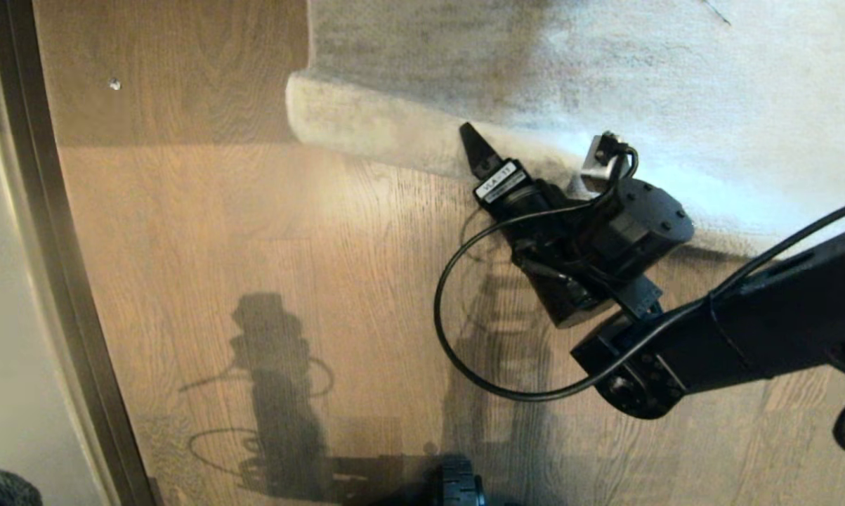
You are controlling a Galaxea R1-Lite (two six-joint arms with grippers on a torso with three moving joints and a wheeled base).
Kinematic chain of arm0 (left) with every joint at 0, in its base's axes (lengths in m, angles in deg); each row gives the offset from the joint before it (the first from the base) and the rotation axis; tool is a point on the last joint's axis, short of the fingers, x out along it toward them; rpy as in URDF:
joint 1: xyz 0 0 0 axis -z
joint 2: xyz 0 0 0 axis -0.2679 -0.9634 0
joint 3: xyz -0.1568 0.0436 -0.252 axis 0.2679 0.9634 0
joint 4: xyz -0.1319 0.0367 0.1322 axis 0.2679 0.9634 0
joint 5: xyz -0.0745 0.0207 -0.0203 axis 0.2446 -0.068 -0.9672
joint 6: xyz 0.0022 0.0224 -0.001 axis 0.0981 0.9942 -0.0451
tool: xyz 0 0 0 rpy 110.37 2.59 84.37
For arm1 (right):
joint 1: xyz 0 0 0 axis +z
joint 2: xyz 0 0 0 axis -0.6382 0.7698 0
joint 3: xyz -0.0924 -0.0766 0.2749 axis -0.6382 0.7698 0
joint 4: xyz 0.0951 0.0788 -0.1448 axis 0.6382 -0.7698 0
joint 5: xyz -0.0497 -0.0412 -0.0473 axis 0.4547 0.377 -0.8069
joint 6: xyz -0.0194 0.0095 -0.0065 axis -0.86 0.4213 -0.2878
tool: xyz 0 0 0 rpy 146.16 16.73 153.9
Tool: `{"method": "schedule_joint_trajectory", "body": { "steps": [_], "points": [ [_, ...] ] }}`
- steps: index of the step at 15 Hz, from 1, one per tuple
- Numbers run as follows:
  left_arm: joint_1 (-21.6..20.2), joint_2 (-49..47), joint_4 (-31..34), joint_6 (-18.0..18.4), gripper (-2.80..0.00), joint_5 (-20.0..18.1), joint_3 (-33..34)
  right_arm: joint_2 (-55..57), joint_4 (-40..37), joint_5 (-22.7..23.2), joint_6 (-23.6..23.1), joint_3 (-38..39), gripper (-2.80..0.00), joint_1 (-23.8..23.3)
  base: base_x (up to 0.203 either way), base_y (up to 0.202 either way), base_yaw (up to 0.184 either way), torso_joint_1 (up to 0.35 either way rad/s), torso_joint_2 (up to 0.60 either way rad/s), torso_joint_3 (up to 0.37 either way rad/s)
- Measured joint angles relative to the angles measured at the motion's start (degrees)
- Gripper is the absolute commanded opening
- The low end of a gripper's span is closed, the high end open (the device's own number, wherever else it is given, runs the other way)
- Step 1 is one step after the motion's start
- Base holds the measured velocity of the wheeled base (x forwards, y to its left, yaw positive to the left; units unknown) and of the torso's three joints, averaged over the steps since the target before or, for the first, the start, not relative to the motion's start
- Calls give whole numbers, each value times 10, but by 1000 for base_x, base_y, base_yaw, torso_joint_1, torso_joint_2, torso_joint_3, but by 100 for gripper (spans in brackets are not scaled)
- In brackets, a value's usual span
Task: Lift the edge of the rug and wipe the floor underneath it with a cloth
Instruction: Lift up the carpet
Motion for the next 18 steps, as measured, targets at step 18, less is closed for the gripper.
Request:
{"method": "schedule_joint_trajectory", "body": {
  "steps": [18],
  "points": [
    [0, 0, 0, 0, -280, 0, 0, -86, 33, 36, -175, 107, 0, 3, 0, 0, 0, 0, 0, 0]
  ]
}}
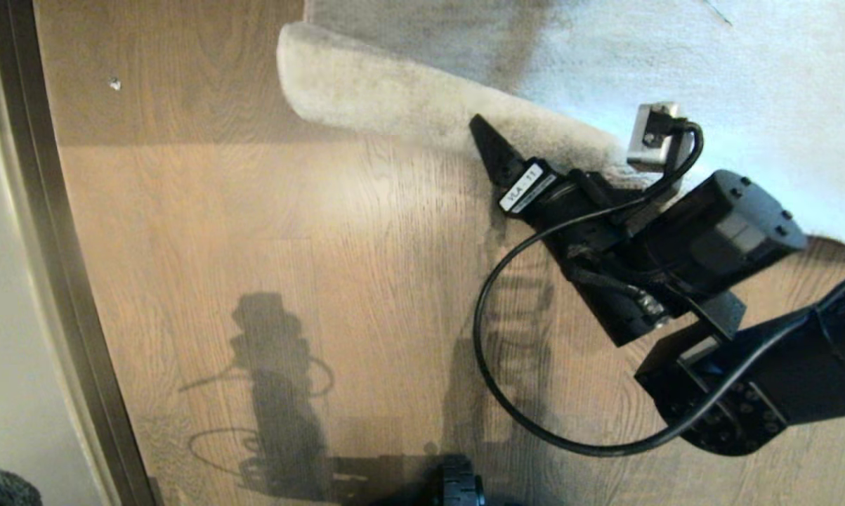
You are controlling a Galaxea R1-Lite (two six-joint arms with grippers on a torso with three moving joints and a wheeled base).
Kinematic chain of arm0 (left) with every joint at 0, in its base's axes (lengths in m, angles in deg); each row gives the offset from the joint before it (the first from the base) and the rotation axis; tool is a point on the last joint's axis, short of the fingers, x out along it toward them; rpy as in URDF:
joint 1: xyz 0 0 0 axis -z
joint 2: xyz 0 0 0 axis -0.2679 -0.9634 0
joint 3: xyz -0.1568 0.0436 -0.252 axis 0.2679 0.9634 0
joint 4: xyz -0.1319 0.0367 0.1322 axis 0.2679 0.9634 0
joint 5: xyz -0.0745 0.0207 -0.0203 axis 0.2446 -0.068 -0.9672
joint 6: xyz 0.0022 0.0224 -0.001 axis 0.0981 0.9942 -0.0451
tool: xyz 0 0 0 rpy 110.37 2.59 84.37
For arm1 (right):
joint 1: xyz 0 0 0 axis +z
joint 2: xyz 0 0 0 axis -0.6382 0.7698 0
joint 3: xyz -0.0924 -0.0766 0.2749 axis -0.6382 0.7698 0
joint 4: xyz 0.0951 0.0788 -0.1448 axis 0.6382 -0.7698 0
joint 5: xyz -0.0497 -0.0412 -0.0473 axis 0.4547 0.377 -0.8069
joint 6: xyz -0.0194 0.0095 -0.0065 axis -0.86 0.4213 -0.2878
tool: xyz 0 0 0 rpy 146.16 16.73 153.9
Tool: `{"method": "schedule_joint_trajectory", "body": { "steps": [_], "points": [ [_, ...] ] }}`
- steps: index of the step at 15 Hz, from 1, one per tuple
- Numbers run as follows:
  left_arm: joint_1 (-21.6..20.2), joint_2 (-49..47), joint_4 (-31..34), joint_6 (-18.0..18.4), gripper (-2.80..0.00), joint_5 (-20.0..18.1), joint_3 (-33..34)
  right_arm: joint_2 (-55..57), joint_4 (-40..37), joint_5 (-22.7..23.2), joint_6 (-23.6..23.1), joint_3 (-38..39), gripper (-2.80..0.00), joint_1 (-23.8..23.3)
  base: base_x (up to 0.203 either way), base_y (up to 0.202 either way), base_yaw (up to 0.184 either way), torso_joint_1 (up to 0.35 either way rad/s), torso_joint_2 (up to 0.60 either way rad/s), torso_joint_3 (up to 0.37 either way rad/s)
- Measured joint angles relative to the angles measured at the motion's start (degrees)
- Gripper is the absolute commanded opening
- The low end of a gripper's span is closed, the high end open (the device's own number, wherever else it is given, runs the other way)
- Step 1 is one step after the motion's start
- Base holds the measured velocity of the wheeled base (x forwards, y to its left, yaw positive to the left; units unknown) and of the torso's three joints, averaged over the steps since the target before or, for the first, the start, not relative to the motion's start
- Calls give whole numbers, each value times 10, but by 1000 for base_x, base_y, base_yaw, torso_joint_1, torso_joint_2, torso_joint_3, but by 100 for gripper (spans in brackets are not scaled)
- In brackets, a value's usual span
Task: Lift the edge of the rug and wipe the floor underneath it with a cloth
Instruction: Lift up the carpet
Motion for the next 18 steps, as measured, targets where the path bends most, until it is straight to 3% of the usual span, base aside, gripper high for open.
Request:
{"method": "schedule_joint_trajectory", "body": {
  "steps": [4, 10, 18],
  "points": [
    [0, 0, 0, 0, -280, 0, 0, 7, 0, -1, -42, 11, 0, -9, 0, 0, 0, 0, 0, 0],
    [0, 0, 0, 0, -280, 0, 0, 5, 0, -7, -38, 55, 0, -19, 0, 0, 0, 0, 0, 0],
    [0, 0, 0, 0, -280, 0, 0, 60, 0, -7, -37, 53, 0, -86, 0, 0, 0, 0, 0, 0]
  ]
}}
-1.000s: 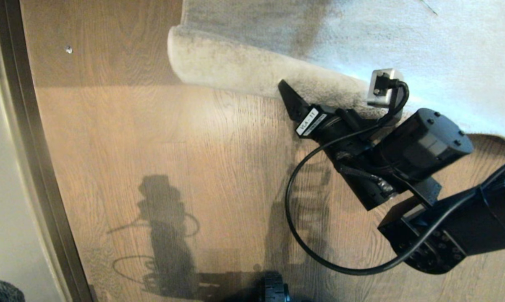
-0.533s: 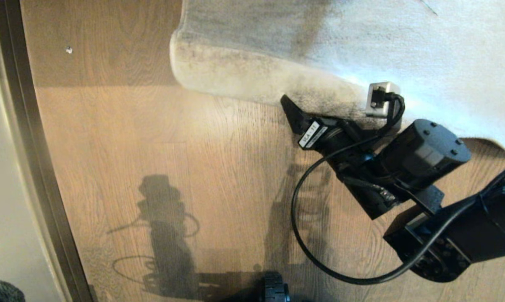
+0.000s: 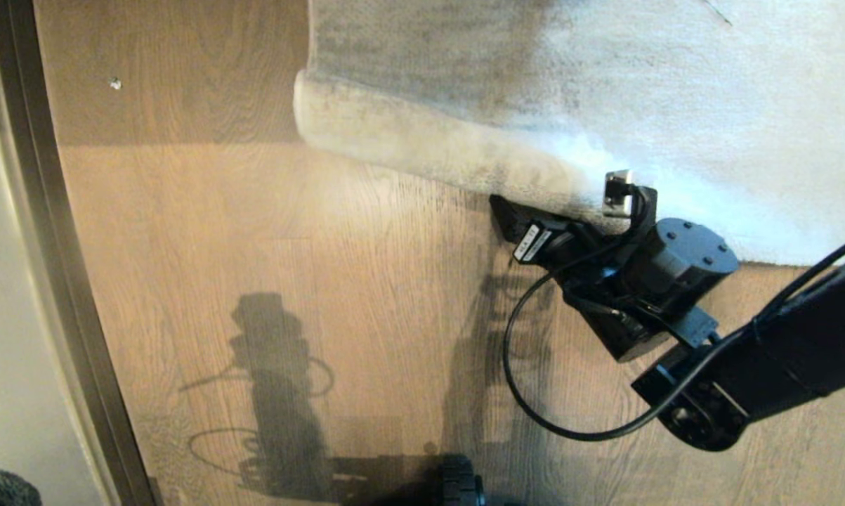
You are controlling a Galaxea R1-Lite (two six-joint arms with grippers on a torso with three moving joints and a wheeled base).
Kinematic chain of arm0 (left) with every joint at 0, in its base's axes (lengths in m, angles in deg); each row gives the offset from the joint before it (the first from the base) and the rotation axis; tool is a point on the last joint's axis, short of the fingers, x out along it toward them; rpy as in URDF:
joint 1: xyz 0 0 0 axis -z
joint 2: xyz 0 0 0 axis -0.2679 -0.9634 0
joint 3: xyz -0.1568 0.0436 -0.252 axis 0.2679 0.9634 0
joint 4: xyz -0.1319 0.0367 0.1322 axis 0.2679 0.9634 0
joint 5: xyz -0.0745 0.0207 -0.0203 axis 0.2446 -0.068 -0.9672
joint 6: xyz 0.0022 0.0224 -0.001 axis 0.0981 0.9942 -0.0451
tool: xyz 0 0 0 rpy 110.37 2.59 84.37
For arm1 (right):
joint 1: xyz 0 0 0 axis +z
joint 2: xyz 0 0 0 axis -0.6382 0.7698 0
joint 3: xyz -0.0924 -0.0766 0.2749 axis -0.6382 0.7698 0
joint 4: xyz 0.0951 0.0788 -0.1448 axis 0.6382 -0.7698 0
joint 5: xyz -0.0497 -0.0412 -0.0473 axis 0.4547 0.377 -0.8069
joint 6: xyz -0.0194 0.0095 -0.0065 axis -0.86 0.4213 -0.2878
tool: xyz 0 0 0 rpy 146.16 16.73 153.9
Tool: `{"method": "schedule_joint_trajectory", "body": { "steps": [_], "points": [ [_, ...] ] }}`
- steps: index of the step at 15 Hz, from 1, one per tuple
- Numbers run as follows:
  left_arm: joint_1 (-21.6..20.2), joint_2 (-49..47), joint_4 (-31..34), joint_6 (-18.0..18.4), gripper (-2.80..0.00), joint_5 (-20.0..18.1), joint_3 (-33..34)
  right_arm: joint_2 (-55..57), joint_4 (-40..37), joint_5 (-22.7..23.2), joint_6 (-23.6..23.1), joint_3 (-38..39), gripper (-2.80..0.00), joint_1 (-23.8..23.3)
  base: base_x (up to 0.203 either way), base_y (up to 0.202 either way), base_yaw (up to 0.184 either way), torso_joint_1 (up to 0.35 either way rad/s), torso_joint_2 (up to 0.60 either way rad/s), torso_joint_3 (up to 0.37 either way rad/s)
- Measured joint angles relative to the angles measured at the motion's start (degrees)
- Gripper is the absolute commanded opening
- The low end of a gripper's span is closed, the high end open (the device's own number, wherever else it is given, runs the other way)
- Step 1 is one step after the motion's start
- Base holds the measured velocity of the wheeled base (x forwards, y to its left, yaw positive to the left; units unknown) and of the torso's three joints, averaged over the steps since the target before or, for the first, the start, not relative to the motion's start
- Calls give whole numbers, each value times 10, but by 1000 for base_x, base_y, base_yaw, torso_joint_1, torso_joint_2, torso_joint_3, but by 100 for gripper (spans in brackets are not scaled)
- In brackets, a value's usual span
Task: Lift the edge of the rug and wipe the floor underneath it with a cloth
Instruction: Lift up the carpet
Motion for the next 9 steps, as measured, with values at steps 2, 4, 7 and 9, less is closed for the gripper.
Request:
{"method": "schedule_joint_trajectory", "body": {
  "steps": [2, 4, 7, 9],
  "points": [
    [0, 0, 0, 0, -280, 0, 0, 22, 0, 0, 0, -27, 0, -10, 0, 0, 0, 0, 0, 0],
    [0, 0, 0, 0, -280, 0, 0, 39, 0, -3, 4, -41, 0, -12, 0, 0, 0, 0, 0, 0],
    [0, 0, 0, 0, -280, 0, 0, 46, 0, -19, 50, -54, 0, -2, 0, 0, 0, 0, 0, 0],
    [0, 0, 0, 0, -280, 0, 0, 35, 0, -27, 93, -60, 0, 13, 0, 0, 0, 0, 0, 0]
  ]
}}
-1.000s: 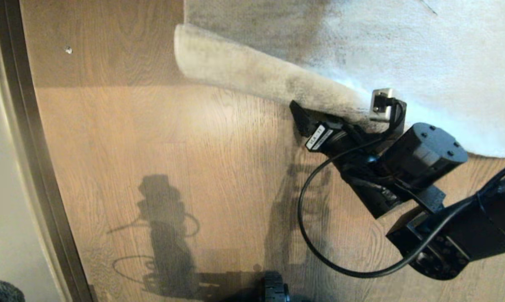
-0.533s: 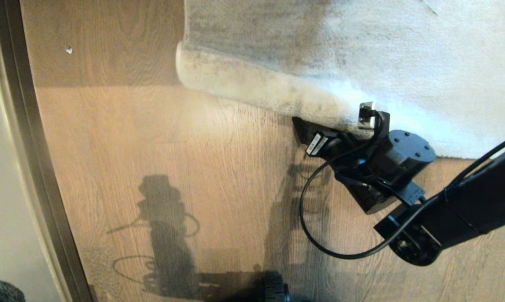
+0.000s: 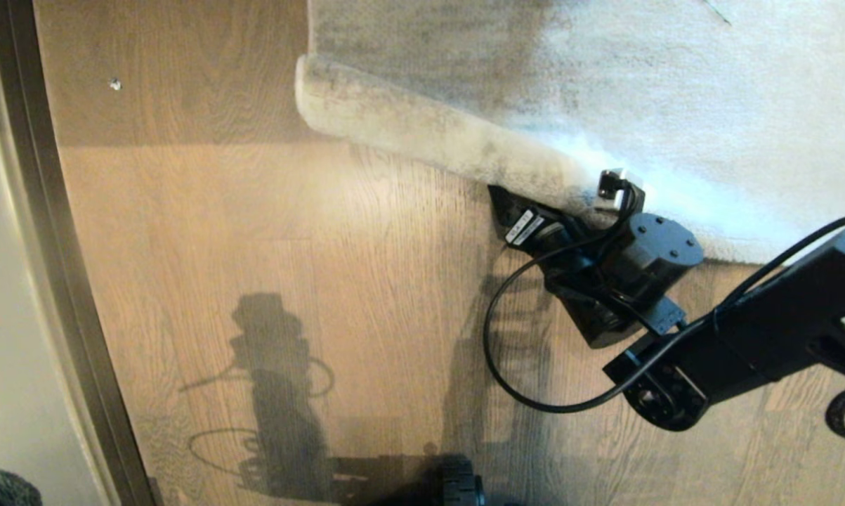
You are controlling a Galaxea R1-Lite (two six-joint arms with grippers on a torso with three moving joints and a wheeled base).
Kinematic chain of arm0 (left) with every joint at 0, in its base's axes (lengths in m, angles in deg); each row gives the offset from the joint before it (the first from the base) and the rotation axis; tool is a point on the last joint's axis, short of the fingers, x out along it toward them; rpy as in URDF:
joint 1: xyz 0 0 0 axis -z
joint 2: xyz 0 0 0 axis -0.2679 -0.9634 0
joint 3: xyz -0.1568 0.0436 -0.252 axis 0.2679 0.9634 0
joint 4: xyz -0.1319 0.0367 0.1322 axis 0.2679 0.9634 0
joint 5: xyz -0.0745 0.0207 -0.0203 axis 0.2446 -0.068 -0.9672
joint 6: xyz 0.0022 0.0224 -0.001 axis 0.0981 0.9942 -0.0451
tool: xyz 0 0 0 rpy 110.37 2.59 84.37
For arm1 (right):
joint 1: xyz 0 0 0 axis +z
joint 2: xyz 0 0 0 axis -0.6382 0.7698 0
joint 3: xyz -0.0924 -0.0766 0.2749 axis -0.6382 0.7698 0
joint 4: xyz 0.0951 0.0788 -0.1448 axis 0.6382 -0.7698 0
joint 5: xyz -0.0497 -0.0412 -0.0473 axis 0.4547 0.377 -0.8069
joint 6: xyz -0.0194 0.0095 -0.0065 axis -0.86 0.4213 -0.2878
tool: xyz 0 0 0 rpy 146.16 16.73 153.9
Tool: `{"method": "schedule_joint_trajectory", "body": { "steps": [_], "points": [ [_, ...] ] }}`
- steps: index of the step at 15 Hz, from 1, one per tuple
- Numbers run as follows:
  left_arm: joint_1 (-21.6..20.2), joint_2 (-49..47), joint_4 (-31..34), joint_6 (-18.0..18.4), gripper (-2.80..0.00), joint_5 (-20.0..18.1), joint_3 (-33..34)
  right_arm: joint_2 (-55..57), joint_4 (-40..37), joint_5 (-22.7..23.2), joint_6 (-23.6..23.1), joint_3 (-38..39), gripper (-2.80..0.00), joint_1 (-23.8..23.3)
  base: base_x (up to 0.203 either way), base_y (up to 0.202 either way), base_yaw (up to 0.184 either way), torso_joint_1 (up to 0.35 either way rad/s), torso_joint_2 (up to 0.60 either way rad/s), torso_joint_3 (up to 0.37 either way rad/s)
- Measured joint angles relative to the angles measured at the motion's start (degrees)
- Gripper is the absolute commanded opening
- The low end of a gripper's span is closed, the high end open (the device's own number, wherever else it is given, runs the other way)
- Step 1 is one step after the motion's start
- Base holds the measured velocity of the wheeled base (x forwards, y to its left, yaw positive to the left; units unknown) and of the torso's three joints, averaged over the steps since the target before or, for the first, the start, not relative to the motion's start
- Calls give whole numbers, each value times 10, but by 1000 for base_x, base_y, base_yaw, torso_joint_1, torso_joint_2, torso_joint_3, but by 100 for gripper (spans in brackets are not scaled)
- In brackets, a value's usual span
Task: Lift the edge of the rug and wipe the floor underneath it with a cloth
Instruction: Lift up the carpet
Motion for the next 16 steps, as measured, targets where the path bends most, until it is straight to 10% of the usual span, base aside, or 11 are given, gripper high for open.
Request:
{"method": "schedule_joint_trajectory", "body": {
  "steps": [8, 16],
  "points": [
    [0, 0, 0, 0, -280, 0, 0, -36, 1, -72, 190, -5, 0, 73, 0, 0, 0, 0, 0, 0],
    [0, 0, 0, 0, -280, 0, 0, 2, 1, -84, 208, -110, 0, 87, 0, 0, 0, 0, 0, 0]
  ]
}}
